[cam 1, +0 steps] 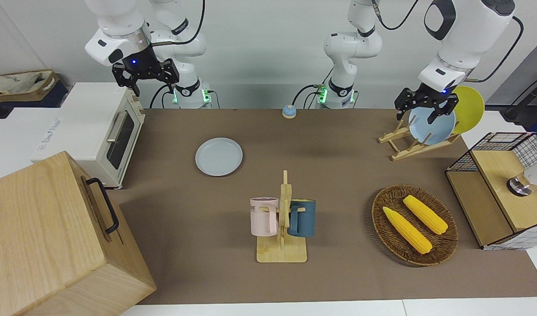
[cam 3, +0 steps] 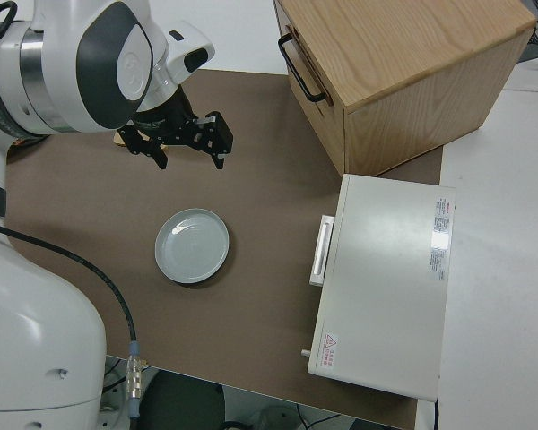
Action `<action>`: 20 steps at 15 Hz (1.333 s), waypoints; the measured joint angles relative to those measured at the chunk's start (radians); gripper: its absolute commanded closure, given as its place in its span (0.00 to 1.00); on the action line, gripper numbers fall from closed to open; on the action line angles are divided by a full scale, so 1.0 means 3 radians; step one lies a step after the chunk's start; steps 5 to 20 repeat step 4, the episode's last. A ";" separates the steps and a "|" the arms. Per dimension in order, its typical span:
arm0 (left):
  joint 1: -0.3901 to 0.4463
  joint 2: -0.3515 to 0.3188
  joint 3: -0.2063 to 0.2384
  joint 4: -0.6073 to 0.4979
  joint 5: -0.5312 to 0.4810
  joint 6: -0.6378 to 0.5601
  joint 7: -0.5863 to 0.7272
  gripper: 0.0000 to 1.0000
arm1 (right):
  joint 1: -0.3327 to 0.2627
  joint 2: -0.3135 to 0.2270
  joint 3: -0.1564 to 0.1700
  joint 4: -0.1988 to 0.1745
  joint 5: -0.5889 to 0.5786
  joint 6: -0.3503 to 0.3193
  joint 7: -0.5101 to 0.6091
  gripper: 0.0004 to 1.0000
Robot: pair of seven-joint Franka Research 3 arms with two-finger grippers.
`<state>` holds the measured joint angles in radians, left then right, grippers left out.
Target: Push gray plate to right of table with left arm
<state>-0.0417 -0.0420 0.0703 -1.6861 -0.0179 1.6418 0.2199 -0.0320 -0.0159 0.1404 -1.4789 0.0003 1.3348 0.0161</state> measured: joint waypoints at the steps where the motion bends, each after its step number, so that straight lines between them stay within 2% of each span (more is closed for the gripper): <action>1: 0.0000 0.0008 -0.0001 0.0012 0.0000 -0.0009 0.0002 0.00 | 0.0000 0.0000 0.0000 0.0000 0.0000 0.0000 0.0000 0.02; 20: 0.0000 0.0017 -0.0002 0.0022 0.0000 -0.0017 0.0005 0.00 | 0.0000 0.0000 0.0000 0.0000 0.0000 0.0000 0.0000 0.02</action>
